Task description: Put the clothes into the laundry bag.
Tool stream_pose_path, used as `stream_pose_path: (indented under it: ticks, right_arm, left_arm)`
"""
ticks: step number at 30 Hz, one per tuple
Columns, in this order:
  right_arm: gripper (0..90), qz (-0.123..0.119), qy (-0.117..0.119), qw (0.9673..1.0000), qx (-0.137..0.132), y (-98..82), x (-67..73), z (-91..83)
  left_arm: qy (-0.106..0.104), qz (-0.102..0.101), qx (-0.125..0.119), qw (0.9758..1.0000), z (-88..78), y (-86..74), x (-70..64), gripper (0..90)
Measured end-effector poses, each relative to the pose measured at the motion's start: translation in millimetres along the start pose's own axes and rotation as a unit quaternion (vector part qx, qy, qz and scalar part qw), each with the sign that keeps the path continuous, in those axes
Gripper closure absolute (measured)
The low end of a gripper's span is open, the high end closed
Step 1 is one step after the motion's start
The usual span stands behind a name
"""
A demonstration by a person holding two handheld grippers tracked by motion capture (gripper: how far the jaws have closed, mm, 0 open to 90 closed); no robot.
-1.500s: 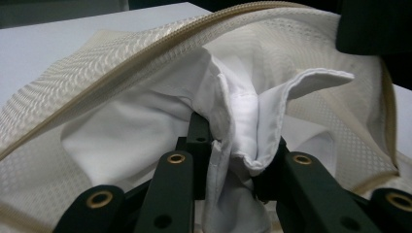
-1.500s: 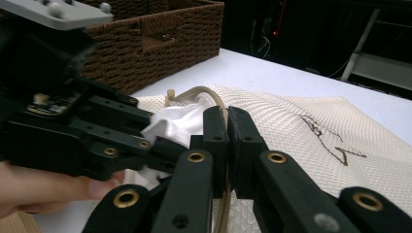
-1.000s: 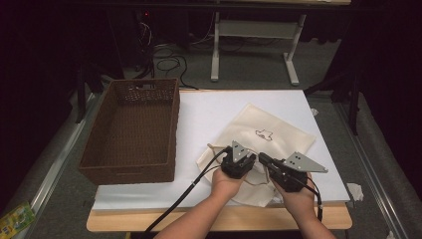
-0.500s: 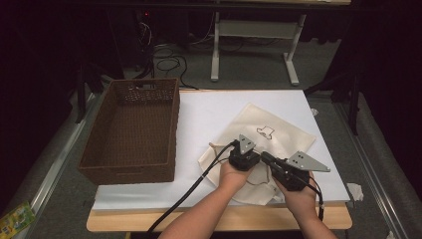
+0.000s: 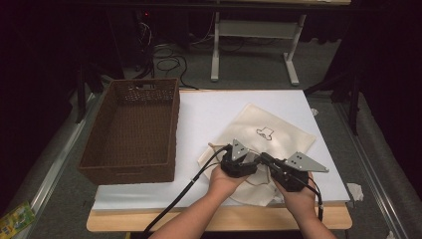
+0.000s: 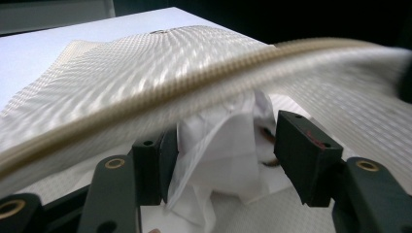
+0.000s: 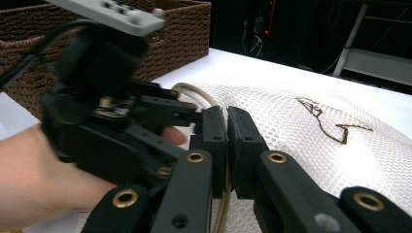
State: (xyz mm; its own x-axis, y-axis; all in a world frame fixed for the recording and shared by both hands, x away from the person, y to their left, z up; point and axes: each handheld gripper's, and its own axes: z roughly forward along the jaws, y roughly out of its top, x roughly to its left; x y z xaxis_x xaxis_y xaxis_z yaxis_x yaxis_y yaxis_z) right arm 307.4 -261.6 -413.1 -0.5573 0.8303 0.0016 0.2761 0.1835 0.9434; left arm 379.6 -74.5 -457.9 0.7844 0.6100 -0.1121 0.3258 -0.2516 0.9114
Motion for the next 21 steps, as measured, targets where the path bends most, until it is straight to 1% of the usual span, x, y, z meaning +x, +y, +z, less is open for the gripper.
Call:
stream_pose_path:
  ticks: [3,10,15,19,21]
  right_arm:
    - [88.0,0.001,-0.001,1.0000,0.001,0.0,0.0,-0.5]
    - [88.0,-0.001,0.000,1.0000,0.001,0.0,0.6,-0.2]
    - [87.9,0.000,0.000,1.0000,0.001,-0.3,0.4,-0.9]
    - [88.0,-0.002,0.001,1.0000,0.001,-0.5,0.3,-1.3]
    - [87.9,-0.002,0.000,1.0000,0.002,-0.5,0.7,-1.4]
  left_arm:
    - [-0.001,-0.002,-0.005,1.0000,-9.1,-3.7,0.9,41.6]
    - [-0.001,-0.008,-0.011,0.9999,-24.2,-6.8,5.2,41.6]
    - [-0.009,-0.011,-0.013,0.9998,-36.4,-8.9,5.5,41.5]
    - [-0.013,-0.004,-0.015,0.9998,-50.8,-9.8,4.7,41.1]
    - [-0.014,0.000,-0.013,0.9998,-63.2,-10.6,5.4,40.3]
